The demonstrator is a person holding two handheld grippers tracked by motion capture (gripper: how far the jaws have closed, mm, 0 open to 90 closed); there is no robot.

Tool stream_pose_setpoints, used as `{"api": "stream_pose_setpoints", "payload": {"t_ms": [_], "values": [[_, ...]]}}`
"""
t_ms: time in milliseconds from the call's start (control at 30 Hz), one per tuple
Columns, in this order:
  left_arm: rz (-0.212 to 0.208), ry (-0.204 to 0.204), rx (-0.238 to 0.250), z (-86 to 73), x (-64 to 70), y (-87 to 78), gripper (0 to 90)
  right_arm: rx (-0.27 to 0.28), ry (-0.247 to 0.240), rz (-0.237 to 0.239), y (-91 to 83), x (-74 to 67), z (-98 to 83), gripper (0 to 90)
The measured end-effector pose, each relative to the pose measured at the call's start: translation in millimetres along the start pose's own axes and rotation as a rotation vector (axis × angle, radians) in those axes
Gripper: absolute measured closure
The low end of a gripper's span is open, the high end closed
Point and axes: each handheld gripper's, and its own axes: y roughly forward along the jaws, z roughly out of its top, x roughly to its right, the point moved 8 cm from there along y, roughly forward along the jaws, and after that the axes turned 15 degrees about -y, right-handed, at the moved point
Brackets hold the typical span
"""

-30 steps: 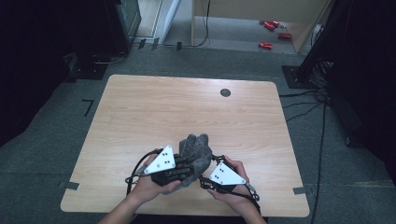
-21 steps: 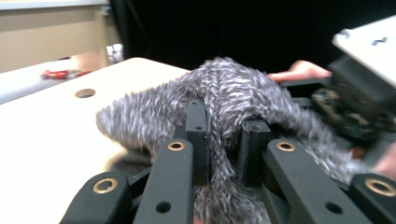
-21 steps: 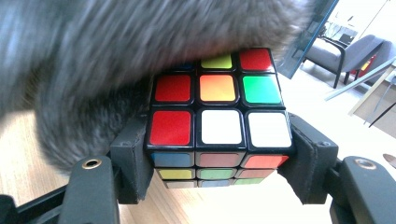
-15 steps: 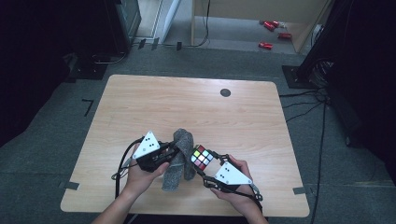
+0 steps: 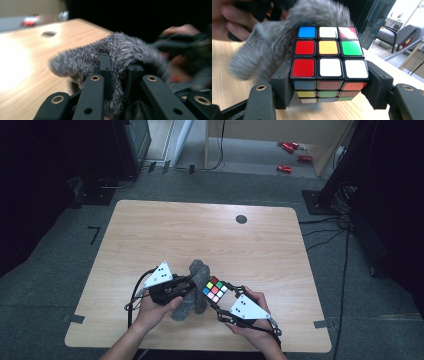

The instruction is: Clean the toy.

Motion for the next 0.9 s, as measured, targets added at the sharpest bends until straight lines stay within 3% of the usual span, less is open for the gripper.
{"api": "stream_pose_setpoints", "payload": {"t_ms": [133, 267, 333, 400, 567, 633, 800, 900], "values": [[-0.022, 0.039, 0.019, 1.0, 4.7, -2.4, 79.4, 0.005, -0.001, -0.007, -1.0, 1.7, 0.9, 34.7], [0.042, -0.007, -0.032, -5.7, -9.8, 2.3, 79.9, 0.012, 0.003, -0.034, -4.1, 4.0, 5.6, 34.8], [0.04, -0.038, -0.038, -8.2, -14.7, 3.0, 79.3, 0.015, -0.003, -0.039, -4.6, 4.0, 8.5, 34.8], [0.025, -0.04, -0.031, -6.4, -11.8, 1.7, 79.2, 0.016, -0.002, -0.038, -3.8, 3.4, 8.6, 34.8], [-0.027, 0.042, 0.02, 1.6, 6.6, -3.6, 79.3, 0.015, 0.026, -0.023, -0.6, 1.6, 3.1, 34.7], [-0.017, 0.059, 0.019, 1.2, 6.2, -3.8, 79.4, 0.01, 0.024, -0.024, -0.6, 1.7, 2.3, 34.7], [0.069, 0.025, -0.057, -11.6, -11.7, 4.5, 81.4, 0.011, 0.024, -0.036, -3.1, 4.5, 4.8, 34.7], [0.062, -0.015, -0.064, -14.6, -14.2, 6.3, 81.6, 0.016, 0.025, -0.044, -4.8, 6.9, 6.8, 34.7]]}}
